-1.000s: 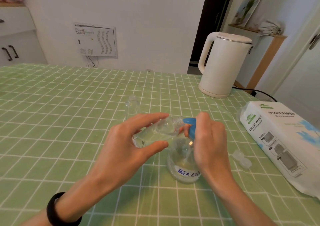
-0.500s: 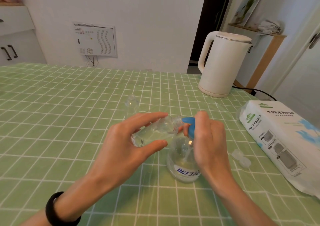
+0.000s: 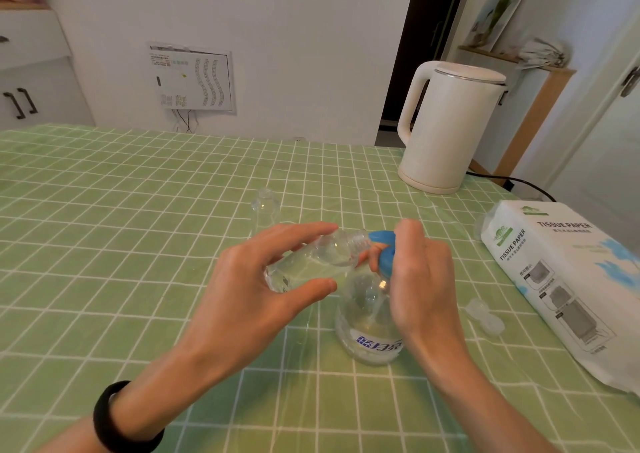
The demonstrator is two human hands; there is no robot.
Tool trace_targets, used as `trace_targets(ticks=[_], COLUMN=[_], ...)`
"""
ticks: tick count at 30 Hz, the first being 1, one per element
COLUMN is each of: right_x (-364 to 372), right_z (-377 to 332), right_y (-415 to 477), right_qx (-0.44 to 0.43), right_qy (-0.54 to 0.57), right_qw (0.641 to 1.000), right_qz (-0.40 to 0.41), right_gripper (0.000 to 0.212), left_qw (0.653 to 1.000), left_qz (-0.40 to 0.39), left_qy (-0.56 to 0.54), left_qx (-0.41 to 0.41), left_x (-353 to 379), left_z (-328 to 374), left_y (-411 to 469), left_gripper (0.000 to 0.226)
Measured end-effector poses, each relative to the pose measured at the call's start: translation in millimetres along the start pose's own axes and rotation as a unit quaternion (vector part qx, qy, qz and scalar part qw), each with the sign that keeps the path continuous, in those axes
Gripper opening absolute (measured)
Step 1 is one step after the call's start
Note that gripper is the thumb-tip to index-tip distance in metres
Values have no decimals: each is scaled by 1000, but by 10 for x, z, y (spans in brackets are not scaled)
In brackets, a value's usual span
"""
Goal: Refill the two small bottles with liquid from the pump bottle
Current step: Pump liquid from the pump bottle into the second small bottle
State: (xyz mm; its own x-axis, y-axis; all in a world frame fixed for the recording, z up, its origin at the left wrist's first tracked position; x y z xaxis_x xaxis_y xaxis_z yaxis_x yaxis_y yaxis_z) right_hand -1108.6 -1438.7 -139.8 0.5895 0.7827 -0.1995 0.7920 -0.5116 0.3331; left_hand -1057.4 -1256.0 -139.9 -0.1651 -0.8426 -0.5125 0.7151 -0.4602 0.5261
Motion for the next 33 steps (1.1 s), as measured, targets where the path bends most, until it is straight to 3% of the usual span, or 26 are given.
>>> trace_targets(ticks=[12, 19, 25, 33], right_x=[-5, -2, -17, -7], right_z=[47, 3, 84, 66], right_y=[-8, -3, -12, -10], right_qx=[13, -11, 21, 19], right_qy=[-14, -10, -5, 6], right_qw=[1000, 1000, 1000, 1000], right_qz=[6, -3, 13, 13], right_gripper=[69, 56, 72, 65], left_qw=[1000, 1000, 1000, 1000], left_qz=[-1, 0, -1, 12], left_qy=[-4, -3, -2, -2], left_qx=[0, 0, 5, 3], left_x=[2, 14, 10, -21], left_z=[6, -7, 14, 7], left_y=[-1, -4, -6, 4], left_gripper=[54, 55, 55, 55])
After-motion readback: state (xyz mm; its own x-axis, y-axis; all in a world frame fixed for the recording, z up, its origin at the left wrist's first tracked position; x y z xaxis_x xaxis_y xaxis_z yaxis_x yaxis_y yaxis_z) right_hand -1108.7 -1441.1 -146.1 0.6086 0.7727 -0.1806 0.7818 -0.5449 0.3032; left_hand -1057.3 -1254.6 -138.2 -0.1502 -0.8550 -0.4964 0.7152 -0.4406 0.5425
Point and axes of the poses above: each hand's wrist, its own y-axis towards the middle knuckle, its own x-axis out of the palm, z = x × y, the point moved 9 cm from there along y, towards the middle knuckle, and after that the axes turned 4 degrees about y, right-handed, at the moved point
